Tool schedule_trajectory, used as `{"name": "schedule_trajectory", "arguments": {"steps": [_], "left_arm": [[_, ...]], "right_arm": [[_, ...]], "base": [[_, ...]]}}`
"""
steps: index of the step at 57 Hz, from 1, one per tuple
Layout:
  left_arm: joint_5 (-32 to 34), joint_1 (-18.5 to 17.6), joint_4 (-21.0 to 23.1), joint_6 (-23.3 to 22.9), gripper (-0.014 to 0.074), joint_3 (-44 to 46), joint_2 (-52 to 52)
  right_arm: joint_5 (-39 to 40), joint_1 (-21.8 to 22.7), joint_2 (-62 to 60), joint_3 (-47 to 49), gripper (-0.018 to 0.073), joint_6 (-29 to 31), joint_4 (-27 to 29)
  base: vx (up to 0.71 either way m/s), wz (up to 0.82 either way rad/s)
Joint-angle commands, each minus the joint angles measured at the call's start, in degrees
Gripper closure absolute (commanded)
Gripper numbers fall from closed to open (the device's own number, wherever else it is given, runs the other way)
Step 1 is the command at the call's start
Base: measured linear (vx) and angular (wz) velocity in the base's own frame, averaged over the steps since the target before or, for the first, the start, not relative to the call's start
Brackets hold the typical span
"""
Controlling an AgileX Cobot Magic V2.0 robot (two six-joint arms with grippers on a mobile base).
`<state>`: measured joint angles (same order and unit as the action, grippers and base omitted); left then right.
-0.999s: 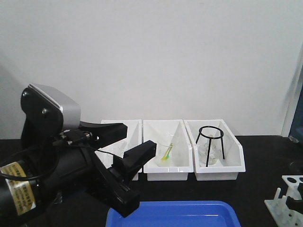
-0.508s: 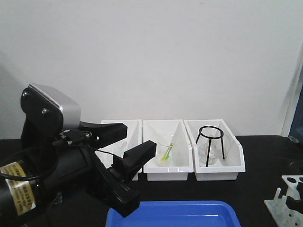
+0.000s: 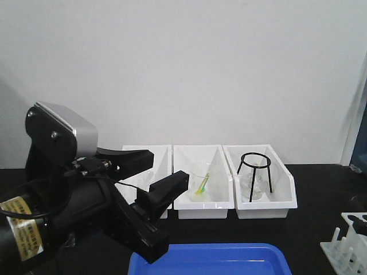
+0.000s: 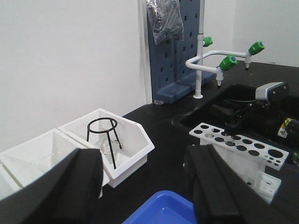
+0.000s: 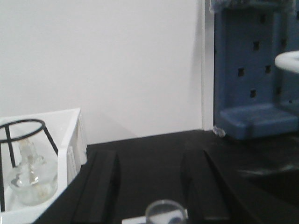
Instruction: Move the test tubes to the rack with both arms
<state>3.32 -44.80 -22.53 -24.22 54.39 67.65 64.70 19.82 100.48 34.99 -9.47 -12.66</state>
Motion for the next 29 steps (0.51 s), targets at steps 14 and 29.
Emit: {"name": "schedule_trajectory", "arguments": {"steps": [14, 29], "left_arm": [[2.90, -0.25, 0.64, -0.43, 0.0097, 2.23, -1.31], [-2.60, -0.25, 0.64, -0.43, 0.0110, 2.23, -1.31]], "right_arm": [[-1.08, 0.36, -16.82, 1.43, 0.0179, -1.59, -2.66], [-29.93, 0.26, -36.54, 6.02, 0.0370, -1.59, -5.10]], "base": [[0.00, 0.00], [0.00, 0.00]]}}
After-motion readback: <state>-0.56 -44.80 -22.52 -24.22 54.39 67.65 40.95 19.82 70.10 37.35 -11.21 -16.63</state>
